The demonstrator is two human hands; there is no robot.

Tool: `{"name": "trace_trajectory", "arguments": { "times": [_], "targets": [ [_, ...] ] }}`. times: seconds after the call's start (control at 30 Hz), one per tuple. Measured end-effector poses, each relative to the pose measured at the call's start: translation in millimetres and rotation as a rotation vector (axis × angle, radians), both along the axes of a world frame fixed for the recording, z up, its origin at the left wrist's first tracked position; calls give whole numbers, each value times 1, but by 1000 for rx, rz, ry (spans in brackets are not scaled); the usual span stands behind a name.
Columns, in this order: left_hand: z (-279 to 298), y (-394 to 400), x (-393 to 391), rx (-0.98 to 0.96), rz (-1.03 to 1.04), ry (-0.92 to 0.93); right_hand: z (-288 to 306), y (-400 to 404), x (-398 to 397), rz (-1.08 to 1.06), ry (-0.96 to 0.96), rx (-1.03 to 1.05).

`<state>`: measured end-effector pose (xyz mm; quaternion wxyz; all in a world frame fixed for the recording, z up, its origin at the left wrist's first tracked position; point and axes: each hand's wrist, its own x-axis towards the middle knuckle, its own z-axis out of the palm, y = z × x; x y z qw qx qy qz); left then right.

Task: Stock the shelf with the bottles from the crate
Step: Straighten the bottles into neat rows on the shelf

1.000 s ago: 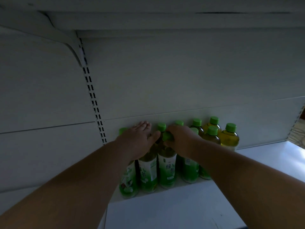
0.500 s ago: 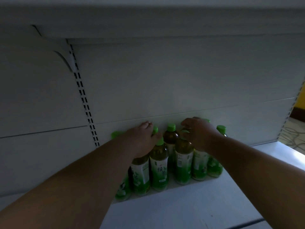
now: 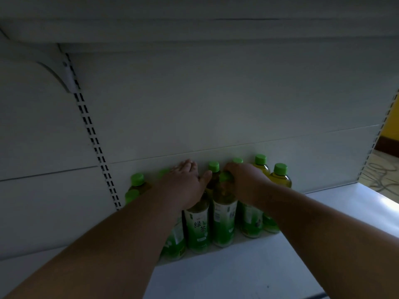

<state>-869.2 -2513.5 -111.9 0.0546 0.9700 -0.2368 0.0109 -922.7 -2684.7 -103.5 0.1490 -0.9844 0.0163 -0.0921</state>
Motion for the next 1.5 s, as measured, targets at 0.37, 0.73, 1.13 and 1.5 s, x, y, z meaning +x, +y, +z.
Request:
{"name": "trace_trajectory", "arguments": {
  "times": [0.37,0.73,1.13,1.5],
  "targets": [
    [8,0,-4,-3,3,28,8,-12,-9,3,-14,55],
    [15,-53,-4,-78,-65,121,0,-57,-16,-140,83,-1],
    [2,-55,0,23,-73,50,-5,-48,-6,-87,17,-7],
    [21,-96,-8,-44,-141,6,-1,-97,-28,-125,-329,110]
  ]
}}
